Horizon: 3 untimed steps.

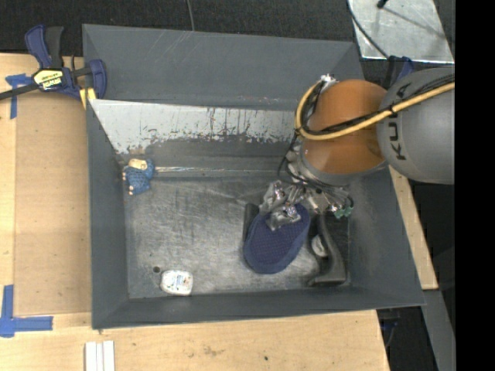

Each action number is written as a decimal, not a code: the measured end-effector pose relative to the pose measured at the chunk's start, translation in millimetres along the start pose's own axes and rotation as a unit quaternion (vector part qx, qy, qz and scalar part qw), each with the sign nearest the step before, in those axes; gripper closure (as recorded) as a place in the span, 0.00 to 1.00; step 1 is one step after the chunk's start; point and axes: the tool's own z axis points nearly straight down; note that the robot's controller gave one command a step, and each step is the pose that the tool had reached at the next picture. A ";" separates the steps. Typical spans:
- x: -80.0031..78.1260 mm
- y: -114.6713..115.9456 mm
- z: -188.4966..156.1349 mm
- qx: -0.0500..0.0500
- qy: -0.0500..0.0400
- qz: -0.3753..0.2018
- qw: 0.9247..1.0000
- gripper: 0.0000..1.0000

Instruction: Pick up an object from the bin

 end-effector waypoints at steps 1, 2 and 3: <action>7.1 9.6 -144.3 0.001 -0.002 0.043 0.999 1.00; 8.3 10.2 -139.2 -0.001 0.002 0.043 0.999 0.00; 39.8 3.7 -78.5 -0.001 0.005 0.115 0.993 0.00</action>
Offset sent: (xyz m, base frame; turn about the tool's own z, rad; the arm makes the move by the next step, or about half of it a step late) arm -0.0137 0.0066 0.1384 0.0847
